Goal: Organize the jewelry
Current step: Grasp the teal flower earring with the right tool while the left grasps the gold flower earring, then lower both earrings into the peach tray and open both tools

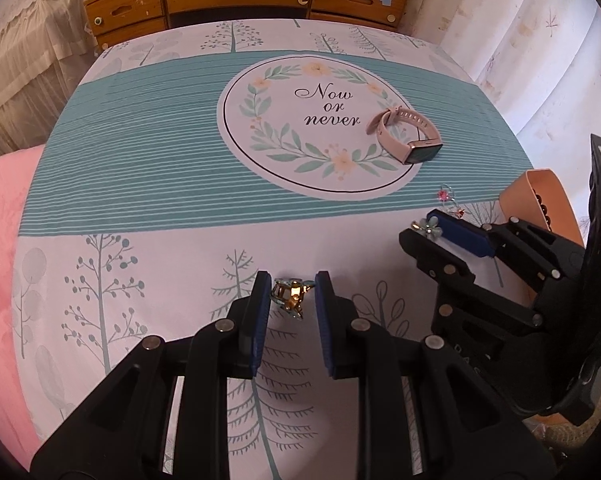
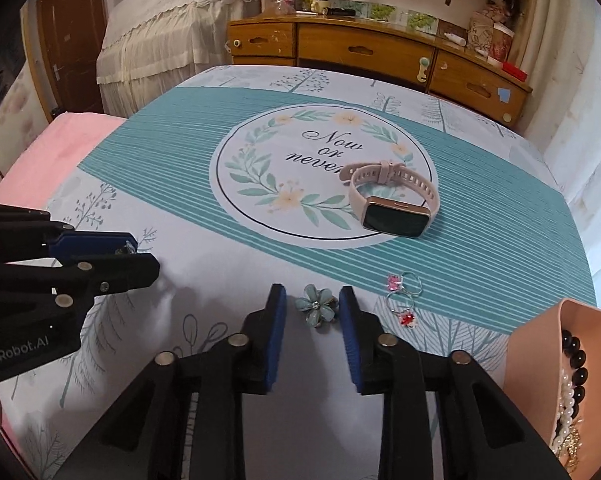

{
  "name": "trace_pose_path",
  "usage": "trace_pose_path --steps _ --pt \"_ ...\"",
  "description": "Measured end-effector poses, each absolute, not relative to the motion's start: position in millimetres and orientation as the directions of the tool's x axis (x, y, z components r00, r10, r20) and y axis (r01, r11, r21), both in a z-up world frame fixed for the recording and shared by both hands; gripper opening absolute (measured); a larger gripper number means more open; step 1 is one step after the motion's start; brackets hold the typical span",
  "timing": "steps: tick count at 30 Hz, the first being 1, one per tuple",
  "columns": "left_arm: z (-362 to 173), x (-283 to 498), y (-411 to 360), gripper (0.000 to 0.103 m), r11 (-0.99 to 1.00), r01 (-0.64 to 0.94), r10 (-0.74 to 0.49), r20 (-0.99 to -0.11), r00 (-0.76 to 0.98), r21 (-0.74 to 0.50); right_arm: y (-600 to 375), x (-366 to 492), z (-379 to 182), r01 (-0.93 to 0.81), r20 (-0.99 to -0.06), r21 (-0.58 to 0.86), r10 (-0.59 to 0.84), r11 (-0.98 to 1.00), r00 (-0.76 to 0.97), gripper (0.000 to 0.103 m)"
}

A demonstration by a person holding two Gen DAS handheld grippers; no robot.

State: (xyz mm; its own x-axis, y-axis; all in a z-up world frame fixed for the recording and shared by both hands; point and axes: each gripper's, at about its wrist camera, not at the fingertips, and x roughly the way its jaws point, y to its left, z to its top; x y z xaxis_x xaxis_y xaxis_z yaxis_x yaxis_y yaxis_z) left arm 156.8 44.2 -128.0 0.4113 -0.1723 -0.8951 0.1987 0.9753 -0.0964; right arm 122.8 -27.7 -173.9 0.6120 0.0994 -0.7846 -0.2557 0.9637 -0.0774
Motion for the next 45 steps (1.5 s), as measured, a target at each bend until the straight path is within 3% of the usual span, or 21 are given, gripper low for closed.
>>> trace_pose_path --steps 5,13,22,33,45 --pt "-125 153 45 0.020 0.975 0.195 -0.180 -0.893 0.413 -0.107 -27 117 -172 -0.265 -0.780 -0.089 0.099 0.960 0.618 0.018" --pt "-118 144 43 0.020 0.969 0.198 -0.218 -0.886 0.409 -0.148 -61 108 -152 -0.217 -0.775 0.115 0.224 0.969 0.591 0.018" --pt "-90 126 25 0.020 0.950 0.251 -0.281 -0.857 0.432 -0.184 -95 56 -102 -0.197 -0.715 0.188 0.272 0.962 0.644 0.018" --pt "-48 100 -55 0.020 0.874 0.449 -0.390 -0.817 0.425 -0.183 -187 -20 -84 -0.001 -0.718 0.165 0.121 0.986 0.686 0.018" --pt "-60 93 -175 0.020 0.753 0.633 -0.457 -0.834 0.310 -0.178 -249 -53 -113 0.142 -0.748 0.158 0.025 0.977 0.663 0.018"
